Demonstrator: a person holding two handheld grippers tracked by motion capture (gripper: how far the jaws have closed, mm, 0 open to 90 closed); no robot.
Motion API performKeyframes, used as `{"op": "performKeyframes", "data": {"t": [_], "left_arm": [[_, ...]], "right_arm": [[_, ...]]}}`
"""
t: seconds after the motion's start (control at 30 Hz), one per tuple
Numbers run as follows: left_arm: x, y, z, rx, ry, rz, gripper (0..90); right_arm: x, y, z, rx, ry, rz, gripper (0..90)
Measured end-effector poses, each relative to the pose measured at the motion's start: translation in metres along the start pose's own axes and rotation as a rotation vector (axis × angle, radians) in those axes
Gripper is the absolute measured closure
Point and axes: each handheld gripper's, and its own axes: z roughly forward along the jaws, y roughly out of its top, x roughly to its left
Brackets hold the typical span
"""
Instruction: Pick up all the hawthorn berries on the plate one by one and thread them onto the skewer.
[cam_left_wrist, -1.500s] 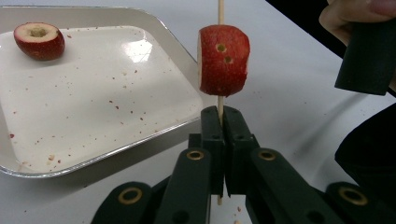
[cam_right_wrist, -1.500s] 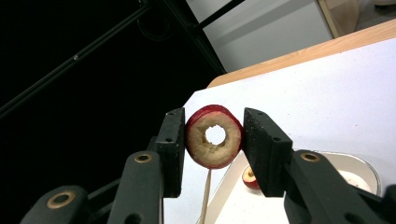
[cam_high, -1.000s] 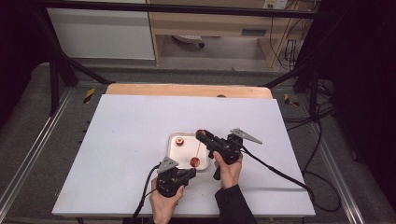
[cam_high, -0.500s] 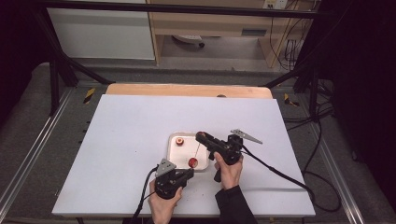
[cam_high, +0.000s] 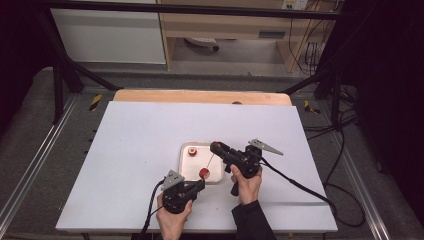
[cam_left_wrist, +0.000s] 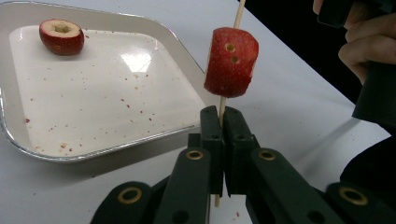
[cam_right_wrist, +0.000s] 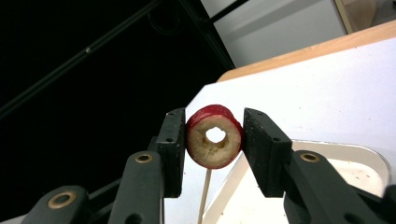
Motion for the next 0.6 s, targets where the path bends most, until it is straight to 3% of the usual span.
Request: {"op": "performKeyframes", "data": {"t": [0.2, 0.37, 0.6], "left_arm": [[-0.006, -0.002, 0.000, 0.005, 0.000, 0.041, 88.6], [-0.008, 0.000, -0.006, -0.001, 0.020, 0.093, 88.8], [-0.010, 0.006, -0.017, 0.006, 0.030, 0.134, 88.9]], "right_arm": [[-0.002, -0.002, 0.003, -0.004, 0.000, 0.016, 61.7], [-0.003, 0.000, 0.005, 0.014, 0.007, 0.060, 61.7], [-0.004, 0.005, 0.005, 0.050, 0.034, 0.155, 61.7]]}}
